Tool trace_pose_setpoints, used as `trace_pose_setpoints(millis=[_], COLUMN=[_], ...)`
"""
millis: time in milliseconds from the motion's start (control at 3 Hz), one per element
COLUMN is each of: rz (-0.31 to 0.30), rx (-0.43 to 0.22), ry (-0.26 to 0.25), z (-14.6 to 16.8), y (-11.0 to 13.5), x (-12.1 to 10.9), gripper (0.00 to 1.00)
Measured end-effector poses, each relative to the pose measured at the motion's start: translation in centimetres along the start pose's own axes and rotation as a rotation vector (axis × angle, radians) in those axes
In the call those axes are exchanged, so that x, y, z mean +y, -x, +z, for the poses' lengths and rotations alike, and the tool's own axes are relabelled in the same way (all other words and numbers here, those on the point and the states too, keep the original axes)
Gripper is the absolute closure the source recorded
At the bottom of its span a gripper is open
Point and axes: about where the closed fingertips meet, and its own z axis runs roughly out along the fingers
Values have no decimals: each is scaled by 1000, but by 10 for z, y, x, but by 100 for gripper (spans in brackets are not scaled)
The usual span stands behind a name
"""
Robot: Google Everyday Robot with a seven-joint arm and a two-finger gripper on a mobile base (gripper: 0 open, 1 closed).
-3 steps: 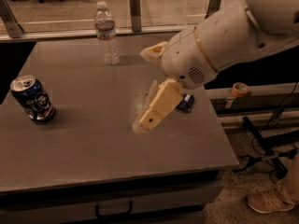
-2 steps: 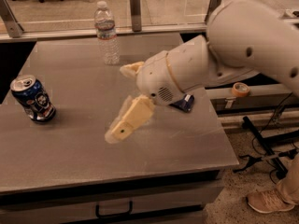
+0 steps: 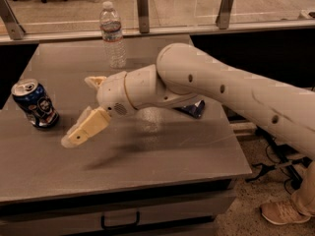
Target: Knock pepsi can over
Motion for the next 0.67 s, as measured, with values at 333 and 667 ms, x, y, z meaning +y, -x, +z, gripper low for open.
trace_pose_setpoints(millis=[333, 667], rz=[-14, -30], rx=[-53, -97], ry=[27, 46], z=[51, 87], y=[10, 23], x=[-9, -18], gripper=[0, 0])
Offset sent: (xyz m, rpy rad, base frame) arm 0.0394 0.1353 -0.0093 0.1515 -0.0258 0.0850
